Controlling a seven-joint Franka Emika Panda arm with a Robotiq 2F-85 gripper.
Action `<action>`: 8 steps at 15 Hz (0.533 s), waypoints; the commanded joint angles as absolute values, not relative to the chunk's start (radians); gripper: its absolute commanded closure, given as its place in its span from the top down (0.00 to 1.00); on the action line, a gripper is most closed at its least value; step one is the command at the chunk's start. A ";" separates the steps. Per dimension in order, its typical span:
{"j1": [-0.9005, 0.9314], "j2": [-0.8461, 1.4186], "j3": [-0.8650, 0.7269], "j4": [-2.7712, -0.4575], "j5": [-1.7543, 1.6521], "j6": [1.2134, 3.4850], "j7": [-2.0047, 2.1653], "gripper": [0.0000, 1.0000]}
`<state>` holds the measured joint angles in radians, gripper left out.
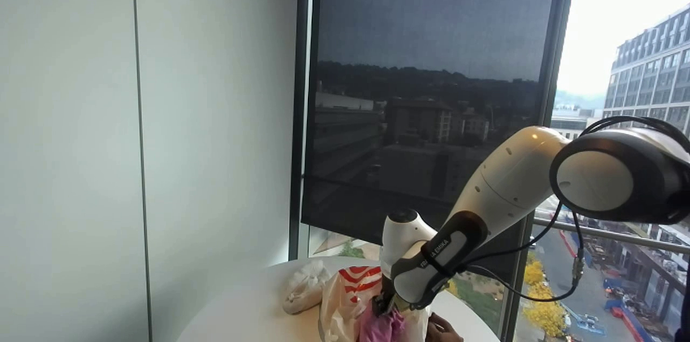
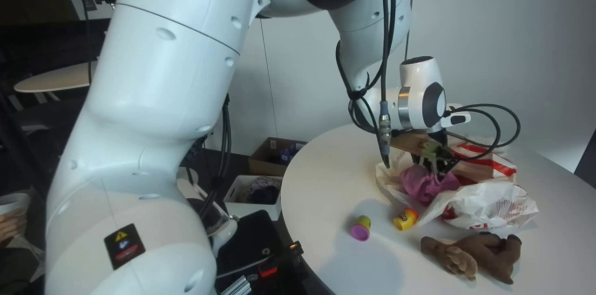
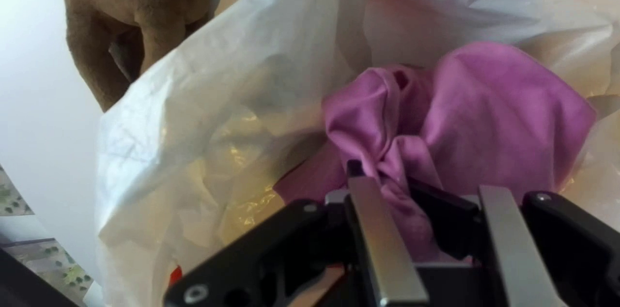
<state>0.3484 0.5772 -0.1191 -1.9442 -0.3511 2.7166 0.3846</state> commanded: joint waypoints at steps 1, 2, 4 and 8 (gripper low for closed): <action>0.400 0.611 -0.177 -1.875 -0.378 2.735 0.444 0.14; 0.404 0.622 -0.179 -1.859 -0.374 2.726 0.441 0.13; 0.400 0.655 -0.179 -1.831 -0.361 2.713 0.431 0.13; 0.391 0.720 -0.176 -1.798 -0.351 2.722 0.409 0.12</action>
